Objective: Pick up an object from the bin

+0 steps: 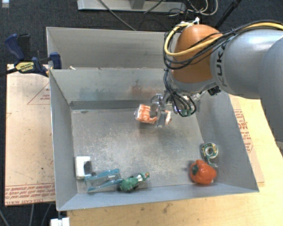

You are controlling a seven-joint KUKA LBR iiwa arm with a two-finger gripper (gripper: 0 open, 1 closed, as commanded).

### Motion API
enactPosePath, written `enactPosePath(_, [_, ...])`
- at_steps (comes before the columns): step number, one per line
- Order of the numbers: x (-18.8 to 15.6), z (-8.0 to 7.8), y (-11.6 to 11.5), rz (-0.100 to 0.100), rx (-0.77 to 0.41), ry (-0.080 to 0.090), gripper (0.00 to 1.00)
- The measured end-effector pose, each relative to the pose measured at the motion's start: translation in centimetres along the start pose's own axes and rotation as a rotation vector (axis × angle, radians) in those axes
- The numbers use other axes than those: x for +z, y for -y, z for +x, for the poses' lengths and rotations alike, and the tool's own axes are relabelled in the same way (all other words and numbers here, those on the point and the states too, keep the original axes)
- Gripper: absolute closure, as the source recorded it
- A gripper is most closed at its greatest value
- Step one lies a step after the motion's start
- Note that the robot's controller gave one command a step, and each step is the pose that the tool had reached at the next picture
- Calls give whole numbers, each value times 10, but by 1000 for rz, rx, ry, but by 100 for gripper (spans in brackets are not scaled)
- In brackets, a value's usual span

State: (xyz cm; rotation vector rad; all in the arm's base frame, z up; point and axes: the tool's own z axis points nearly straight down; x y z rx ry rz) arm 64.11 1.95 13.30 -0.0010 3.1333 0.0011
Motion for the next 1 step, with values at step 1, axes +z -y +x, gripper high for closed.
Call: enactPosePath(1, [-29, 2, 9, -1, 8, -16, 100])
